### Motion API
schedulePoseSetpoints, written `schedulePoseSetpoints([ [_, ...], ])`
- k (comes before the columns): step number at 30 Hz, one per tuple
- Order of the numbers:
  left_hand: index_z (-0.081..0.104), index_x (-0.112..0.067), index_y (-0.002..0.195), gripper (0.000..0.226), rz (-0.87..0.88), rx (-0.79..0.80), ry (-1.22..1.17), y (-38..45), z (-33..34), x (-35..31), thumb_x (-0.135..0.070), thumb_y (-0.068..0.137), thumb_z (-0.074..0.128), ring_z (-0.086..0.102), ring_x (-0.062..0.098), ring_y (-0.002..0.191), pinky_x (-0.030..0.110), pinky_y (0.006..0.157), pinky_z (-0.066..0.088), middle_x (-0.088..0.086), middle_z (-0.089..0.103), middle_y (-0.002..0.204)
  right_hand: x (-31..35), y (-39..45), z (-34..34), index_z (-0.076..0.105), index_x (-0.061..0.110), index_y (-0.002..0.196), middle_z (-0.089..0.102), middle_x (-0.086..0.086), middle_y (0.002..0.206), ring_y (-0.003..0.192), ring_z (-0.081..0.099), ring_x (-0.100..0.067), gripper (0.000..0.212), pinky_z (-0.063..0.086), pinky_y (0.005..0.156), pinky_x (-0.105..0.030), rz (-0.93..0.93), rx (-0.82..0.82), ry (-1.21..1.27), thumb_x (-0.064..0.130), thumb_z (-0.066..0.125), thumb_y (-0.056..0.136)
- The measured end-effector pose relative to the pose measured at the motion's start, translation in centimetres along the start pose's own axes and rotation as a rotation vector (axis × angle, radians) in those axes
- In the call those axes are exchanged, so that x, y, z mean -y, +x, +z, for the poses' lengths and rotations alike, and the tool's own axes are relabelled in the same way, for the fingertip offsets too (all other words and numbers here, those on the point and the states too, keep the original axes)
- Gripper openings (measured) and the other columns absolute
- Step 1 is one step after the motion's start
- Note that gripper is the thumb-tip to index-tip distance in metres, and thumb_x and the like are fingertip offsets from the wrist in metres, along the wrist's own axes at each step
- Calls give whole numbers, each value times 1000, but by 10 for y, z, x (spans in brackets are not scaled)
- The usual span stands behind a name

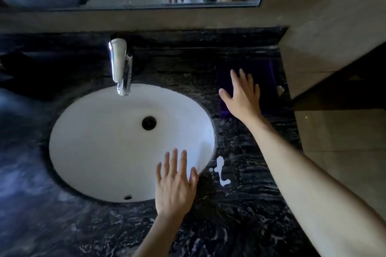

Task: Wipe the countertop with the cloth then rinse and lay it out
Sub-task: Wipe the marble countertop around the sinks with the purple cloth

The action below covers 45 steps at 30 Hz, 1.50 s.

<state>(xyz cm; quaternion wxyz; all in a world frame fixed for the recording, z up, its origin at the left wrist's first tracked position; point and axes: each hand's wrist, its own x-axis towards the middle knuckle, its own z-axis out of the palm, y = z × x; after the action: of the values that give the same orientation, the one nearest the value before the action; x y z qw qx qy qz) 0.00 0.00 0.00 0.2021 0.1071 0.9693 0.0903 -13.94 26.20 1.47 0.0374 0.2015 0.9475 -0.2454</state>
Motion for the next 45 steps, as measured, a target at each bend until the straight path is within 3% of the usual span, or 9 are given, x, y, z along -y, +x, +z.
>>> schedulePoseSetpoints([
  [4,29,-21,156,64,0,-34,7,1,5,-1,-54,102,16,26,31,152,51,122,26,10,32,164,0,30,7,6,21,163,-1,-15,172,157,-3,-40,91,2,123,-63,-17,84,-262,70,42,94],
  [7,27,-21,156,64,4,-43,0,1,7,0,-54,102,16,24,31,153,52,122,25,10,30,164,-4,34,14,6,18,163,-1,-16,172,158,-3,-37,90,2,123,-61,-37,62,-331,68,39,96],
  [11,28,-20,156,63,-3,-49,-3,1,7,1,-53,102,17,25,32,153,52,122,25,11,32,164,-7,31,14,11,10,162,8,-13,172,159,5,-33,72,7,126,-59,-65,6,-311,41,37,103],
  [14,29,-20,155,64,-11,-55,-7,2,6,0,-53,102,18,25,33,152,53,122,25,12,32,163,-11,28,15,14,7,161,13,-12,171,158,11,-32,67,9,126,-56,-101,-28,-323,33,35,104],
  [22,29,-18,154,62,-13,-72,-20,0,4,0,-51,103,19,26,33,152,51,121,26,13,34,162,-39,-2,10,14,8,162,13,-10,172,159,10,-30,63,7,127,-52,-208,-4,-300,30,32,105],
  [31,25,-19,156,63,6,-85,-40,-1,6,1,-52,103,17,22,32,153,51,123,23,12,30,164,-74,-112,8,22,12,161,18,-4,170,158,11,-22,69,3,128,-45,-115,-20,-58,42,17,99],
  [38,28,-18,155,61,31,-108,-47,-2,6,2,-50,103,18,26,34,152,52,122,24,13,34,162,-72,-219,32,30,11,158,23,-1,167,156,15,-18,65,6,128,-44,28,-100,107,38,24,100],
  [43,28,-17,155,63,36,-113,-56,-4,5,3,-51,103,16,25,33,152,51,122,23,13,34,162,-65,-264,45,34,7,157,26,-9,168,155,23,-29,68,24,123,-55,42,-129,-133,38,40,97],
  [45,28,-17,155,63,37,-112,-54,-4,6,3,-51,104,16,25,32,152,50,123,23,12,34,162,-64,-258,44,31,5,157,22,-14,169,155,23,-33,77,23,122,-56,64,-109,-183,49,45,95],
])
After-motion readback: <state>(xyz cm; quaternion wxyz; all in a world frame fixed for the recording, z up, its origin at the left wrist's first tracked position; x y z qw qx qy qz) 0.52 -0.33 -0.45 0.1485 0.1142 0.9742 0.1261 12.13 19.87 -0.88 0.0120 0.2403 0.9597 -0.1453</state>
